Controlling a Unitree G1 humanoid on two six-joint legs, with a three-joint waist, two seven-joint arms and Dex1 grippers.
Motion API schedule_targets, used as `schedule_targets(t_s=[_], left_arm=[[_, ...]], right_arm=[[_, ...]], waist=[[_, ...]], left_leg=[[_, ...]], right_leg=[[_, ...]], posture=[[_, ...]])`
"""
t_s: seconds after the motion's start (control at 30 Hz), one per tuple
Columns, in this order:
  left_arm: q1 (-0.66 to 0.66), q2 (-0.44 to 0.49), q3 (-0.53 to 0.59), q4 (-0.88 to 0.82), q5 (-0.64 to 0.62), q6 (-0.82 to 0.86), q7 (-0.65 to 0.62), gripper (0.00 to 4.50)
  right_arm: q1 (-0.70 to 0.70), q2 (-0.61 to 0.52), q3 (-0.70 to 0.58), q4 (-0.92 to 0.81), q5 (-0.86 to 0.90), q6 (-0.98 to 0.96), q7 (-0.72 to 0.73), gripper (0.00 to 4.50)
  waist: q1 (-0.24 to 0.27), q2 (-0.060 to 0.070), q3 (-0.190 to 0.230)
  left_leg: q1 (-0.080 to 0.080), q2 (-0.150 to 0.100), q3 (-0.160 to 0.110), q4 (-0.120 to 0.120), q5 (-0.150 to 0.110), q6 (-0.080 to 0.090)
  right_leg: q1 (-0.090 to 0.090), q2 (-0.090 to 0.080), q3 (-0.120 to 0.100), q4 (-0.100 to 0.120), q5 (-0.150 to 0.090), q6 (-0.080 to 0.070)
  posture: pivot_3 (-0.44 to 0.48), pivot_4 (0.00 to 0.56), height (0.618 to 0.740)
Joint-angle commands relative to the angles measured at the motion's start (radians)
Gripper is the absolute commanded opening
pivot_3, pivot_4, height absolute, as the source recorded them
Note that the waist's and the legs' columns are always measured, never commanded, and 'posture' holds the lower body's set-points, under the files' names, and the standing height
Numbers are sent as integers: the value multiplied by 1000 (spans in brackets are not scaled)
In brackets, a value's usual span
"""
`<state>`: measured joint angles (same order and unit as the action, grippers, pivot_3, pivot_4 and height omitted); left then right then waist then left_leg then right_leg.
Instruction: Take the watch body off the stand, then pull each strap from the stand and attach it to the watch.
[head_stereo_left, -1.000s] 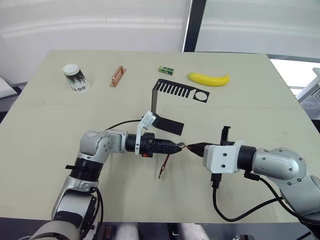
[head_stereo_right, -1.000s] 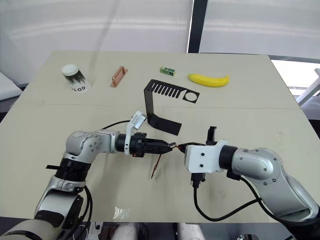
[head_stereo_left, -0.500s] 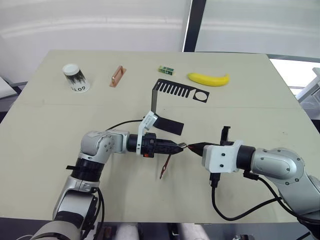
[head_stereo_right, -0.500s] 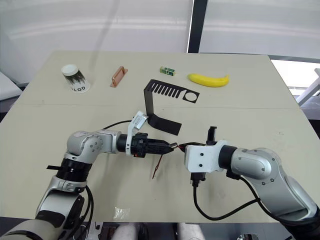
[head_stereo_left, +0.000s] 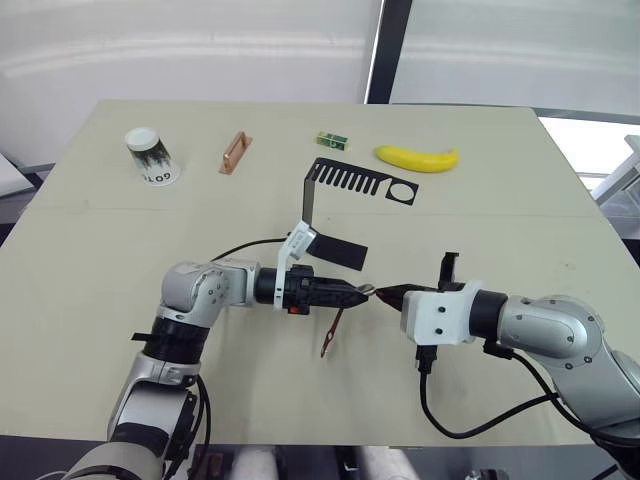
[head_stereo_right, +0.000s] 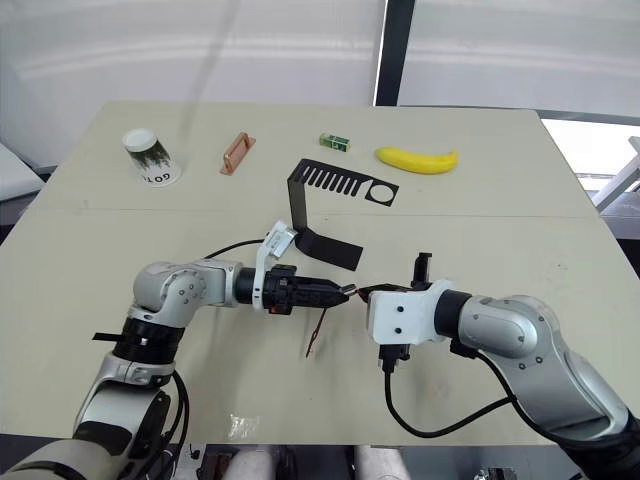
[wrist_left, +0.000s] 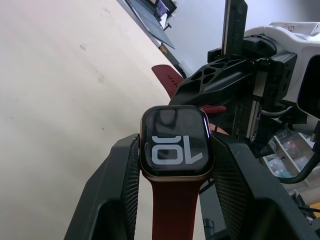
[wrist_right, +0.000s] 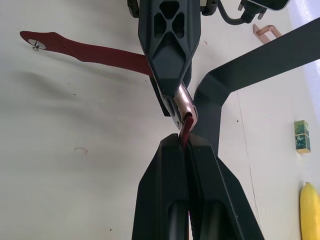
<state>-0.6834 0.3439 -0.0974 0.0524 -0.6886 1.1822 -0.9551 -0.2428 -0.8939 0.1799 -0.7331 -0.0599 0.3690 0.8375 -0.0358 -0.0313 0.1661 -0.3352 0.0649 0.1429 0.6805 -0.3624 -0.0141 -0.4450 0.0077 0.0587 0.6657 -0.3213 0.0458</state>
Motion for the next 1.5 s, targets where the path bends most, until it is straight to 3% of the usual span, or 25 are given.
schedule_targets(t_s=[0.03,1.5], left_arm=[[-3,-15,13,-53,-47,1,-7,1610],[-11,-41,25,-71,-63,21,13,1610]], right_arm=[[-5,7,8,-14,-7,-16,9,0],[-70,20,33,8,-22,24,19,0]], waist=[[1,0,0],[0,0,0]], left_leg=[[0,0,0,0,0,0],[0,0,0,0,0,0]], right_leg=[[0,0,0,0,0,0],[0,0,0,0,0,0]], posture=[[0,150,740],[0,150,740]])
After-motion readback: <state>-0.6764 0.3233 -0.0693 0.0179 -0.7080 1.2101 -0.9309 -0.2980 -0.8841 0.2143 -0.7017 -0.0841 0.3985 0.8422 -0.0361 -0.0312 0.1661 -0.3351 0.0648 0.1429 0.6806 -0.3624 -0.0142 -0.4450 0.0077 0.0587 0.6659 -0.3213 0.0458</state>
